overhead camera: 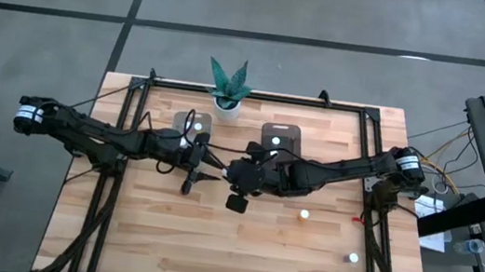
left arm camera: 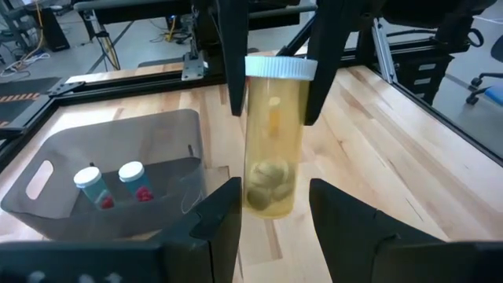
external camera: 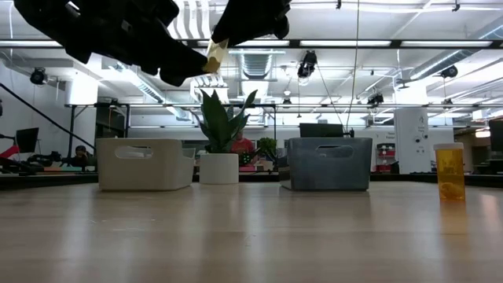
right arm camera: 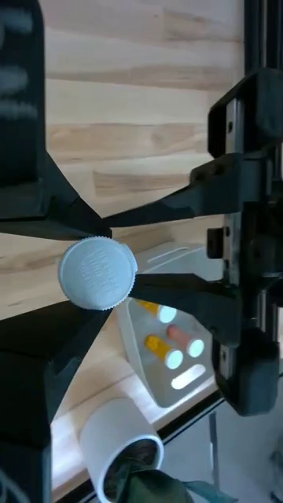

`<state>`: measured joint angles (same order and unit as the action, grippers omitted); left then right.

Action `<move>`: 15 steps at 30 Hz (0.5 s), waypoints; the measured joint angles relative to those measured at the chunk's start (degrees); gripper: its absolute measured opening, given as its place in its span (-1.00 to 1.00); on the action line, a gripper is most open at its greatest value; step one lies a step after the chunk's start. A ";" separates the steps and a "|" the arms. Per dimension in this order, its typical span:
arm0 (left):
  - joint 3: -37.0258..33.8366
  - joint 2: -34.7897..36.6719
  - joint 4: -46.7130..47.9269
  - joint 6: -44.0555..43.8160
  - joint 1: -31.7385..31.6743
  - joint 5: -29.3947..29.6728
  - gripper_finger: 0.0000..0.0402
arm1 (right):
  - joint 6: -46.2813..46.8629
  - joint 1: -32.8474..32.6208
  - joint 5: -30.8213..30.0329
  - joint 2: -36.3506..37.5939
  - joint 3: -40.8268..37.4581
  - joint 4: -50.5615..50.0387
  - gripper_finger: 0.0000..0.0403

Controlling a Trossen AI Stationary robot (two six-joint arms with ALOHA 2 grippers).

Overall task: Pick and place medicine bottles into bin by pill shape (circle, oval)
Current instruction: Put the yellow tablet bottle into the gray bin

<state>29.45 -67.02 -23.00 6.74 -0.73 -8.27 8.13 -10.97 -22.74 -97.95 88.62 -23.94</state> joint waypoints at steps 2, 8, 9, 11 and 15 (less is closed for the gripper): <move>-0.01 0.00 -0.35 0.01 0.00 0.01 -0.33 | -0.55 0.14 0.16 -0.02 0.00 1.06 -0.45; -0.02 0.00 -2.41 0.26 0.00 0.01 -0.33 | -1.87 0.16 0.17 -0.07 0.00 3.33 -0.45; -0.02 0.00 -2.75 0.59 0.00 0.01 -0.34 | -1.91 0.16 0.17 -0.08 0.00 3.32 -0.45; -0.02 0.00 -2.65 1.32 0.00 0.01 -0.39 | -2.05 0.16 0.22 -0.09 0.00 3.30 -0.45; -0.02 0.00 -2.65 1.70 0.00 0.03 -0.57 | -2.17 0.16 0.21 -0.09 0.00 3.34 -0.43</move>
<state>29.43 -67.02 -25.65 8.44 -0.73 -8.23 5.96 -10.81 -22.53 -98.04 88.62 -20.60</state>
